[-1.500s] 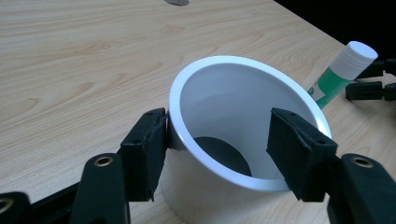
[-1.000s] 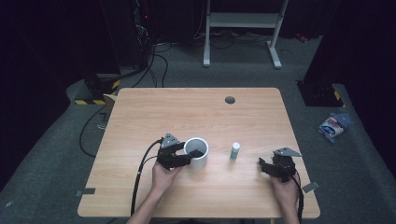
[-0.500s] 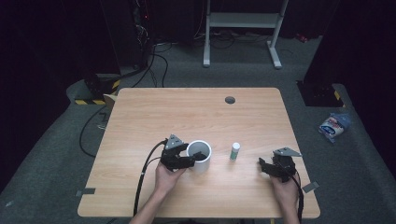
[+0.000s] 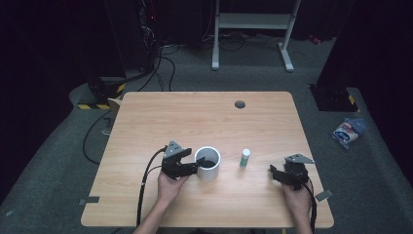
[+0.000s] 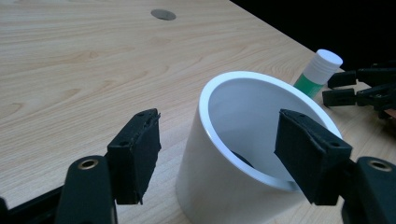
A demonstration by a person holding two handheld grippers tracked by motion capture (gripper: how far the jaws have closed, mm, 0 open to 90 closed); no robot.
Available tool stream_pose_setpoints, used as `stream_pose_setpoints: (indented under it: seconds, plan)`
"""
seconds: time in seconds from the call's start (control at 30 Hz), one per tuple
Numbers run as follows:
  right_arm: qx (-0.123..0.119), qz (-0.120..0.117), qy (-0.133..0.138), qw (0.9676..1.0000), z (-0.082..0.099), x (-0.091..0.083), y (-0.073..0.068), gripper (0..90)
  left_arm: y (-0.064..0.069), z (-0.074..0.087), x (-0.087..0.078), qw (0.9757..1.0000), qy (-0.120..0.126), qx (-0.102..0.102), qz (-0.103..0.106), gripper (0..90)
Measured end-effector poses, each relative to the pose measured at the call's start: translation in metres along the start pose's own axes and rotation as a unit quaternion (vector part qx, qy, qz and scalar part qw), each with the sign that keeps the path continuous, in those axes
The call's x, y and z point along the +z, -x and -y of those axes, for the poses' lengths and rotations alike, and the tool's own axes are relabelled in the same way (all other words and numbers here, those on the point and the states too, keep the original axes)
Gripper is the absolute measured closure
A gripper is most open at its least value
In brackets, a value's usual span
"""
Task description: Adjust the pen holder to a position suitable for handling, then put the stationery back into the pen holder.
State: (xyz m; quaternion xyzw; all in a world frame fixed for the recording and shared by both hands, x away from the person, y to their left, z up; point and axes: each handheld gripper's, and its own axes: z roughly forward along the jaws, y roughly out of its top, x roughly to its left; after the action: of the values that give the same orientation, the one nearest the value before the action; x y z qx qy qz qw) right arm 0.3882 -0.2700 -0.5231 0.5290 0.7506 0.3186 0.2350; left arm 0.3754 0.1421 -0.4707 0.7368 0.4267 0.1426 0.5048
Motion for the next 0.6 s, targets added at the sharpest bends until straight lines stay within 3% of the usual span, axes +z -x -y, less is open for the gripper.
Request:
stream_pose_setpoints:
  seconds: [0.43, 0.6]
  plan:
    - [0.000, 0.000, 0.000, 1.0000, 0.000, 0.000, 0.000, 31.1, -0.014, -0.001, -0.013, 0.9997, 0.014, -0.015, -0.015, 31.6]
    - [0.000, 0.000, 0.000, 1.0000, 0.000, 0.000, 0.000, 31.1, -0.022, -0.001, -0.018, 0.9992, 0.017, -0.011, -0.033, 32.4]
